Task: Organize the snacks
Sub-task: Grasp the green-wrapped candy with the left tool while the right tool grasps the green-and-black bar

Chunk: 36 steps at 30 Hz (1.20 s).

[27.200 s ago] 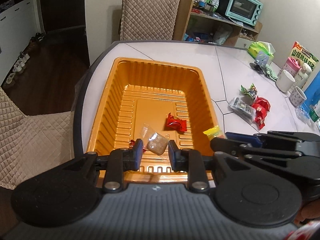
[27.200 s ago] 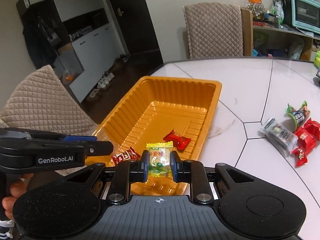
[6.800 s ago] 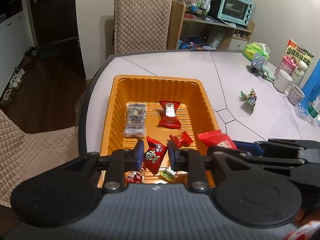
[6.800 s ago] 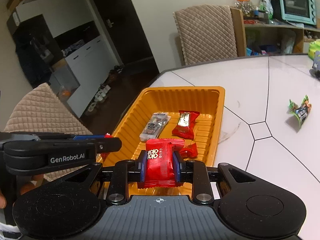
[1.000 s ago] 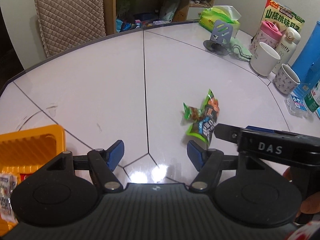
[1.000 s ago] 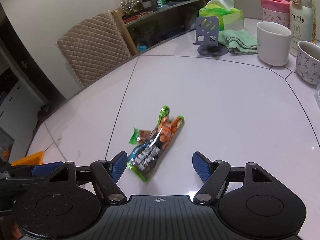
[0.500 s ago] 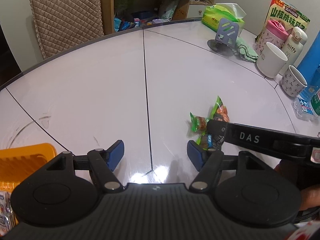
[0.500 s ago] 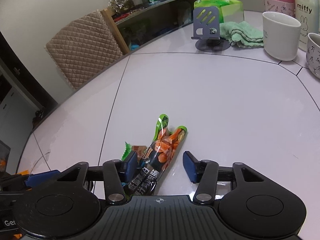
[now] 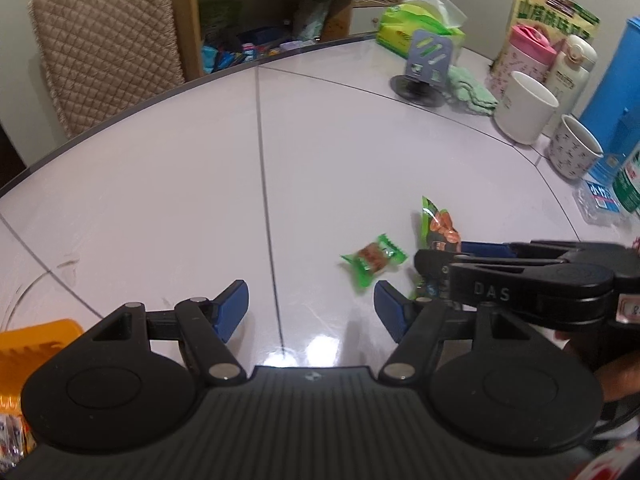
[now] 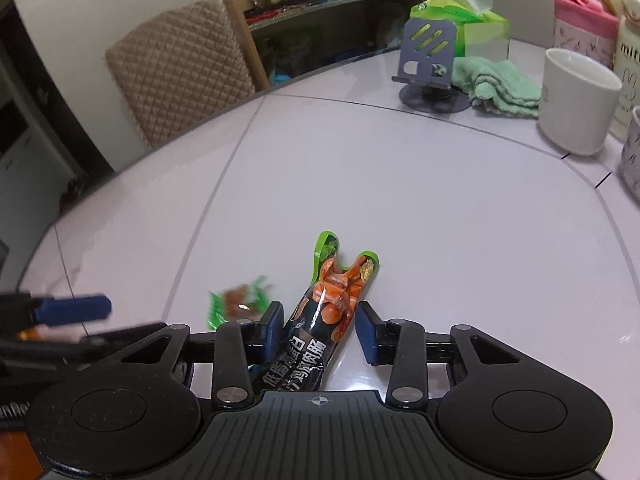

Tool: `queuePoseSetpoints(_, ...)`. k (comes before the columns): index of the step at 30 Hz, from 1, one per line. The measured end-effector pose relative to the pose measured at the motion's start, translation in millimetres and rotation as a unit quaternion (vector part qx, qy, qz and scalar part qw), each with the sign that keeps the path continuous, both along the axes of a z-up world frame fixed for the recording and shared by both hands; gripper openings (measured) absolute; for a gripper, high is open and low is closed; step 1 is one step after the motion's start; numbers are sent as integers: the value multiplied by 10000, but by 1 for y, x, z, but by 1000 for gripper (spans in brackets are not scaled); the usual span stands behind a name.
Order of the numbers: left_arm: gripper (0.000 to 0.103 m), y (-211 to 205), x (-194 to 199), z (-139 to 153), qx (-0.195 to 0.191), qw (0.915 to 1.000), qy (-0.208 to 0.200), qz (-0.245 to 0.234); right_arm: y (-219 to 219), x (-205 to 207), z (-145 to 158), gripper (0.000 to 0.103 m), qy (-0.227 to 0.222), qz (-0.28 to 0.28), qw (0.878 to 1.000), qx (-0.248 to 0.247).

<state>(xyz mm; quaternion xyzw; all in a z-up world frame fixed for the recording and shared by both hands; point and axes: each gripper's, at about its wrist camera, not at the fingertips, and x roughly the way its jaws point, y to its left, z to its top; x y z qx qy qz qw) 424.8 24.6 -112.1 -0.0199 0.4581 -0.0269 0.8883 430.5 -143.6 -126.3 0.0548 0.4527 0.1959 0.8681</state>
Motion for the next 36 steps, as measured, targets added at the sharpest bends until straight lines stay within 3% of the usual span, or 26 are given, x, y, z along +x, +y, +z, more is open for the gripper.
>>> queuePoseSetpoints(7, 66, -20, 12, -6, 169, 9976, -179, -644, -36, -3, -1, 40, -6, 63, 9998, -204)
queuePoseSetpoints(17, 64, -40, 37, -24, 418, 9894, -361, -1345, -65, -13, 1, 40, -69, -161, 9998, -120)
queuePoseSetpoints(26, 43, -44, 36, -34, 360, 9896, -92, -1387, -68, -18, 1, 40, -114, -284, 9995, -18)
queuePoseSetpoints(28, 33, -44, 35, -36, 294, 9904, 38, -1348, -66, -18, 1, 40, -130, -272, 9995, -53)
queuePoseSetpoints(36, 37, -46, 38, -30, 173, 9929, -39, -1179, -64, -19, 1, 40, -140, -274, 9995, -106)
